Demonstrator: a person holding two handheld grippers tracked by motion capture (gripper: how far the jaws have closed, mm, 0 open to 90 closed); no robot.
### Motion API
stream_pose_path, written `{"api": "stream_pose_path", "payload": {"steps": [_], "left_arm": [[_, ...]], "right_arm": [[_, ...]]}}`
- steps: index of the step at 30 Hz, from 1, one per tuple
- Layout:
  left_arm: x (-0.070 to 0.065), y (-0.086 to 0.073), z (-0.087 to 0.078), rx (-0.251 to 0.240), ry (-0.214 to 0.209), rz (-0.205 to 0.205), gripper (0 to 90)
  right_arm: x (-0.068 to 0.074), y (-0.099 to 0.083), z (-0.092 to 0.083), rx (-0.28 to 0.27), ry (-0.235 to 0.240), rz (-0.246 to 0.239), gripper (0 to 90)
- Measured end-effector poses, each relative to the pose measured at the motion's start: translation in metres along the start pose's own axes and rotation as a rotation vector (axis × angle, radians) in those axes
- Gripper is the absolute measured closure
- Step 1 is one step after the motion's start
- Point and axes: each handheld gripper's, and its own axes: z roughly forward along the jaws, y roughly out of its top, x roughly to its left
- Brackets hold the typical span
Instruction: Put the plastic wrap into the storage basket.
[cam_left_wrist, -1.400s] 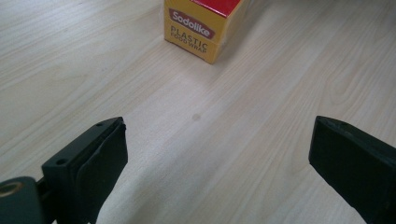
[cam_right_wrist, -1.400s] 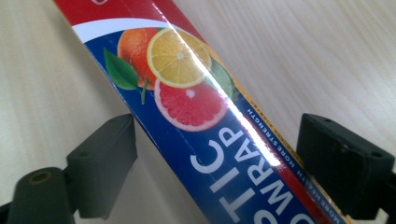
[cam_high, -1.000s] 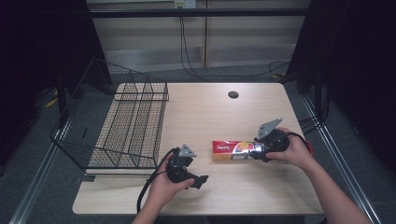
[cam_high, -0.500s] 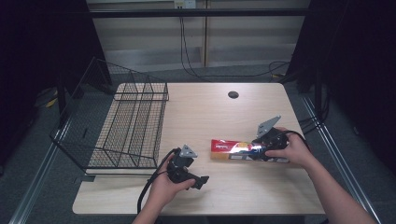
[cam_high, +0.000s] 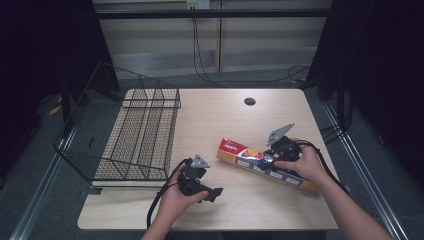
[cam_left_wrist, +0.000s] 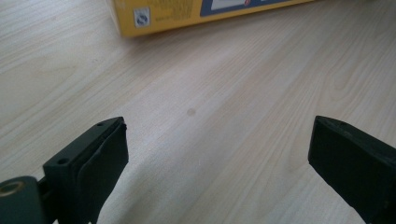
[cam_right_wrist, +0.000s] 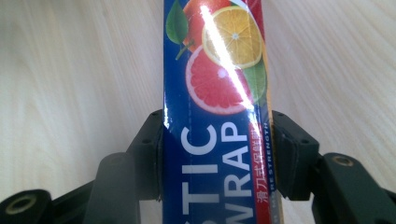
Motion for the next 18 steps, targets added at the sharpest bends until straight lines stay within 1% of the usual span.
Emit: {"api": "stream_pose_path", "payload": {"steps": [1,2,3,4,5,6,7,8,10,11,12,14,15,17,18], "left_arm": [[0.001,0.000,0.000,0.010,-0.001,0.012,5.0],[0.000,0.000,0.000,0.009,-0.002,0.008,5.0],[0.000,0.000,-0.001,0.010,-0.002,0.008,5.0],[0.000,0.000,-0.001,0.012,-0.003,0.008,5.0],[0.000,0.001,-0.002,0.023,-0.011,0.015,5.0],[0.000,0.002,-0.002,0.018,-0.024,0.012,5.0],[-0.001,0.002,-0.002,0.009,-0.018,0.004,4.9],[-0.001,0.002,-0.002,0.009,-0.018,0.004,4.9],[-0.001,0.003,-0.004,0.009,-0.034,0.001,4.9],[-0.001,0.004,-0.004,-0.008,-0.027,-0.002,4.7],[-0.002,0.005,-0.006,-0.013,-0.028,-0.006,4.7],[-0.001,0.006,-0.008,-0.016,-0.033,-0.005,4.7],[-0.001,0.008,-0.010,-0.016,-0.034,-0.006,4.6],[-0.001,0.009,-0.011,-0.017,-0.032,-0.009,4.6],[0.000,0.010,-0.013,-0.025,-0.044,-0.016,4.1]], "right_arm": [[0.000,0.001,-0.003,-0.017,0.007,0.006,45.5],[0.000,0.002,-0.006,-0.024,0.018,0.013,45.5],[0.002,0.003,-0.009,-0.033,0.016,0.026,45.5],[0.002,0.004,-0.011,-0.031,0.015,0.020,45.5],[0.002,0.004,-0.013,-0.036,0.007,0.008,45.5],[0.005,0.005,-0.018,-0.038,0.016,0.025,45.5],[0.005,0.004,-0.019,-0.052,0.022,0.016,45.5],[0.006,0.004,-0.021,-0.051,0.022,0.018,45.5],[0.006,0.004,-0.022,-0.061,0.024,0.010,45.5],[0.007,0.004,-0.024,-0.065,0.019,0.006,45.6],[0.009,0.004,-0.028,-0.070,0.017,0.007,45.5],[0.009,0.005,-0.030,-0.072,0.020,0.003,45.6],[0.010,0.006,-0.034,-0.087,0.024,-0.004,45.5],[0.011,0.007,-0.036,-0.087,0.024,-0.008,45.5],[0.011,0.010,-0.040,-0.096,0.027,-0.020,45.5]]}}
